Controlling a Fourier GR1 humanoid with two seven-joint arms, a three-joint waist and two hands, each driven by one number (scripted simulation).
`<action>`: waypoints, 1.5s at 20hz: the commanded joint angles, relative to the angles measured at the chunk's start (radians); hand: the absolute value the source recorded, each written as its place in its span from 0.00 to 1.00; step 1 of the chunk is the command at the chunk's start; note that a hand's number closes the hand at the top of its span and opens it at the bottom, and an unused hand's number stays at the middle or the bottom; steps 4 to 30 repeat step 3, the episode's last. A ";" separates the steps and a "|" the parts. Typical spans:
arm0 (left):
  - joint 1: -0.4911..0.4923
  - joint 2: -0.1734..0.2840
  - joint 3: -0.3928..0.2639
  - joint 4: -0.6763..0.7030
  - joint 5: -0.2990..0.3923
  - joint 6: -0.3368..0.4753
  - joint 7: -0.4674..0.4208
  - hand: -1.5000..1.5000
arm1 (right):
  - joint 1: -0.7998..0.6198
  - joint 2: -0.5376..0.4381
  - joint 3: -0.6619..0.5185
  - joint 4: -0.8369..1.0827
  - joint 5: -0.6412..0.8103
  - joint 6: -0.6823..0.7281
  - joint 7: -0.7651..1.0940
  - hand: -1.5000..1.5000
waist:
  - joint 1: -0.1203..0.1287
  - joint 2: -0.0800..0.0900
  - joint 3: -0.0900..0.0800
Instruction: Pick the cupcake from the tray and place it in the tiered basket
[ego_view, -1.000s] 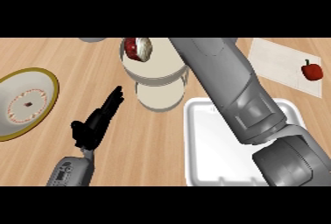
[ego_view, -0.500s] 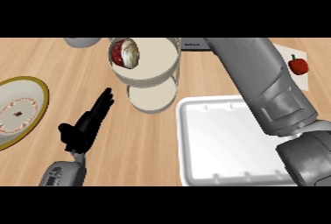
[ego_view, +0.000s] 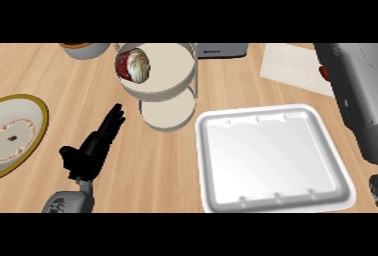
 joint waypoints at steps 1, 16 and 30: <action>0.034 -0.001 -0.012 -0.028 -0.010 0.002 -0.004 0.50 | 0.168 -0.128 -0.025 -0.173 -0.056 0.148 -0.005 0.00 | -0.008 -0.002 0.000; 0.021 0.013 0.012 -0.042 0.014 -0.005 0.035 0.50 | 0.263 -0.177 -0.040 -0.251 -0.093 0.223 0.015 0.00 | -0.020 -0.005 0.000; 0.021 0.013 0.012 -0.042 0.014 -0.005 0.035 0.50 | 0.263 -0.177 -0.040 -0.251 -0.093 0.223 0.015 0.00 | -0.020 -0.005 0.000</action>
